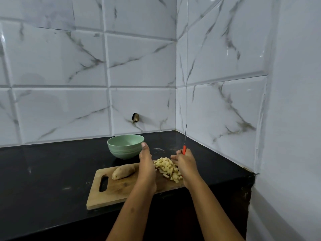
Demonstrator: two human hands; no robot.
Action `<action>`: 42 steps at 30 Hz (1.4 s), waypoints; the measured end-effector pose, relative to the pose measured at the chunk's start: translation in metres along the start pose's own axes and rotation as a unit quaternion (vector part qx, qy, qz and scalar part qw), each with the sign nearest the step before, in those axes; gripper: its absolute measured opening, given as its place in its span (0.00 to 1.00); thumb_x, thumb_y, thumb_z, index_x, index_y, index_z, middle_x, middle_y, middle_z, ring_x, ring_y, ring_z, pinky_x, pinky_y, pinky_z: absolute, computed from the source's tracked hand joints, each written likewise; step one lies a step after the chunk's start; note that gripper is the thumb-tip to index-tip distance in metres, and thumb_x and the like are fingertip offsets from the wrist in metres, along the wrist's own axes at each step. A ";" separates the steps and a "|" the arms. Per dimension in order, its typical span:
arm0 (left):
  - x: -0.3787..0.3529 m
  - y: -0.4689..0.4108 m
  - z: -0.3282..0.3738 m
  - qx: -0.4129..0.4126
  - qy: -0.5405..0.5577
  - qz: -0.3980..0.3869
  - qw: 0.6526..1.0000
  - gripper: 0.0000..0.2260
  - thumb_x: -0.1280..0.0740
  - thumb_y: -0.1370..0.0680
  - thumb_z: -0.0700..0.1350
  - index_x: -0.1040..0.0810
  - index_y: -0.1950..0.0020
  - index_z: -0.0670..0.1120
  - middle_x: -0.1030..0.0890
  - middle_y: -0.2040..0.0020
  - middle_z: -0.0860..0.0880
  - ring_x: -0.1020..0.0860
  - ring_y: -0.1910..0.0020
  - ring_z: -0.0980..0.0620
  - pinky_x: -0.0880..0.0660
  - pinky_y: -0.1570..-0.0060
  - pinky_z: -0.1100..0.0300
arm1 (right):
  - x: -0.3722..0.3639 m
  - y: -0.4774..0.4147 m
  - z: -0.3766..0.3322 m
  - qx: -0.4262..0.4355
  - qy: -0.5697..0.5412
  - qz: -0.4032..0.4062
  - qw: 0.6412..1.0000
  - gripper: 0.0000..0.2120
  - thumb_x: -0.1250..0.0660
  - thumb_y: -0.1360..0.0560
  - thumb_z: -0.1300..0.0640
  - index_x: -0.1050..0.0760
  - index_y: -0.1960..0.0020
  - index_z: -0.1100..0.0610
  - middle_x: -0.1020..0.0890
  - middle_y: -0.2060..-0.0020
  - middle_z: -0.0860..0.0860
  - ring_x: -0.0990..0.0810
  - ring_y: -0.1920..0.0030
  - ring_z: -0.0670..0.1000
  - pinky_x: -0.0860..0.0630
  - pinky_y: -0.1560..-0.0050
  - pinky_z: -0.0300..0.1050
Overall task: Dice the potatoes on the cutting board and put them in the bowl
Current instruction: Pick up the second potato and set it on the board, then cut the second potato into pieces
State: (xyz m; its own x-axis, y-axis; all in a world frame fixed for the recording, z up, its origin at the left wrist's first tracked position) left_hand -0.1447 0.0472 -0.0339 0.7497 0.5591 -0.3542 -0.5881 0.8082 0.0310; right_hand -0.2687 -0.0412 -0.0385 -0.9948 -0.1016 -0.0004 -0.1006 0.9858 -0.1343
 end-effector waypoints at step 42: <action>0.087 0.008 0.049 -0.129 -0.578 -0.132 0.795 0.16 0.35 0.22 0.48 0.26 0.35 0.57 0.25 0.37 0.54 0.27 0.43 0.56 0.32 0.44 0.63 | -0.044 0.093 -0.048 0.182 0.282 -0.068 0.940 0.05 0.41 0.20 0.51 0.29 0.52 0.51 0.24 0.60 0.47 0.23 0.59 0.49 0.28 0.60 0.43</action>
State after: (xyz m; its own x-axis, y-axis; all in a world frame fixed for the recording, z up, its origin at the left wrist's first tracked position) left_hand -0.0694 0.1111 -0.0183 0.5473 0.2940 0.7836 -0.2955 0.9439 -0.1477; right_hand -0.2351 0.0608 -0.0035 -0.8328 -0.0346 0.5526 -0.3175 0.8475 -0.4253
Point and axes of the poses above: each hand's wrist, its own y-axis away from the middle knuckle, its own x-axis out of the back of the hand, z = x × y, the point moved 9 cm from there along -y, towards the middle knuckle
